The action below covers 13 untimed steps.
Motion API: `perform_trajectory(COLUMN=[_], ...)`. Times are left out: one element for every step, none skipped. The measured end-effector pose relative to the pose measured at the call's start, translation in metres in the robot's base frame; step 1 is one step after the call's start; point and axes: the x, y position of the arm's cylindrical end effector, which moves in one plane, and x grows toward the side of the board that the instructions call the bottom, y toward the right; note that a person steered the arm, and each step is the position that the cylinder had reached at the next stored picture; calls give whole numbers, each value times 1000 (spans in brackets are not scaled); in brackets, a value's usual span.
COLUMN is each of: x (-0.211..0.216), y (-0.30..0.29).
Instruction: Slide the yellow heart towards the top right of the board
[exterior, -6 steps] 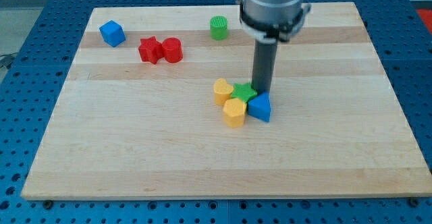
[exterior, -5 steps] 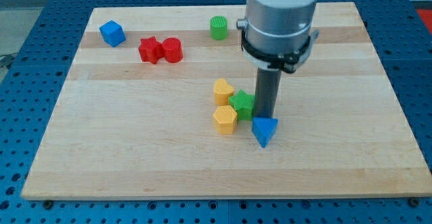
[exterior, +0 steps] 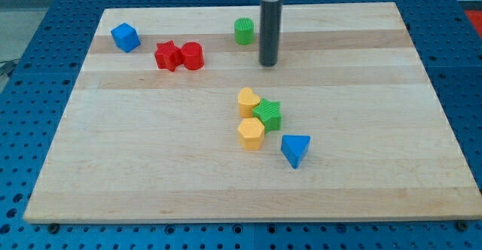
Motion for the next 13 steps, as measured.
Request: perform_trajectory(x=[18,19,32,104,117,81,78,76,26,-37,-70,-69,-69], y=[-42,-95,-112,-92,-74,-24,-13,-12,16,64,95,93,64])
